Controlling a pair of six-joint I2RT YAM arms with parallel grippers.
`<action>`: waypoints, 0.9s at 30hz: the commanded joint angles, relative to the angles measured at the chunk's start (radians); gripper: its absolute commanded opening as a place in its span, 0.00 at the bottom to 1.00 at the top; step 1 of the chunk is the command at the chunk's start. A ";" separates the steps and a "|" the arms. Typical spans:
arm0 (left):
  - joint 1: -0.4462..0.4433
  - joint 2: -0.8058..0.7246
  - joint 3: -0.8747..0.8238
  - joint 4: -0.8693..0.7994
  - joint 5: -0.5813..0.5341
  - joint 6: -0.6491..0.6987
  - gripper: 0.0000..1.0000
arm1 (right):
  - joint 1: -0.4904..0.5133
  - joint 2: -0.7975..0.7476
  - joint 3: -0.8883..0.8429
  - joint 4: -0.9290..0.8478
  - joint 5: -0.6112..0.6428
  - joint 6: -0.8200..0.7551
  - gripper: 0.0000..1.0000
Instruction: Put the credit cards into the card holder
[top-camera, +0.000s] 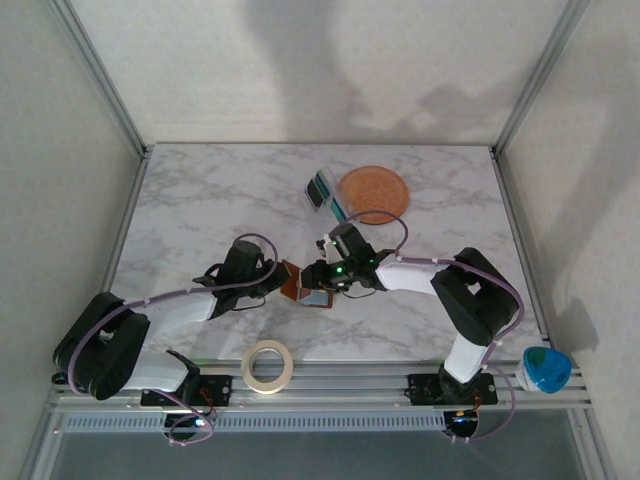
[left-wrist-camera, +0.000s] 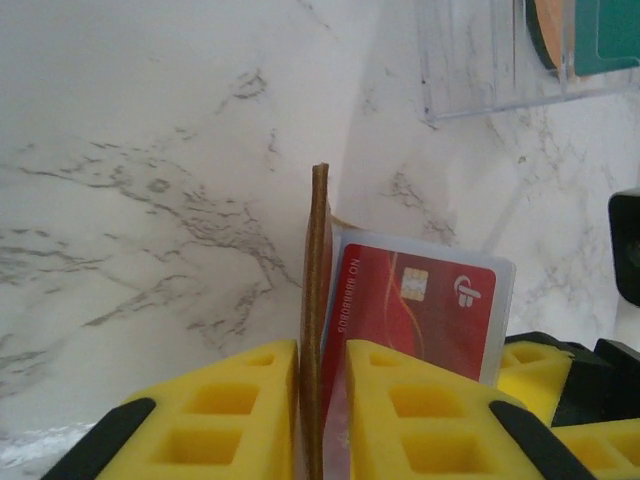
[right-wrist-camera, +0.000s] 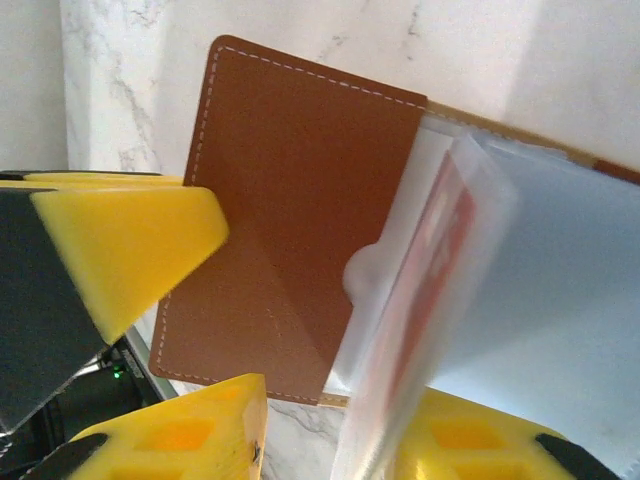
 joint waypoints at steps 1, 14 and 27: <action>-0.005 0.003 0.022 -0.006 0.037 0.031 0.17 | -0.006 -0.033 -0.002 0.017 -0.019 -0.012 0.35; 0.002 -0.002 0.027 -0.018 0.033 0.053 0.14 | -0.006 -0.032 -0.038 0.129 -0.052 0.004 0.24; 0.011 -0.018 0.022 -0.008 0.039 0.056 0.18 | -0.006 0.004 -0.040 0.160 -0.068 0.011 0.13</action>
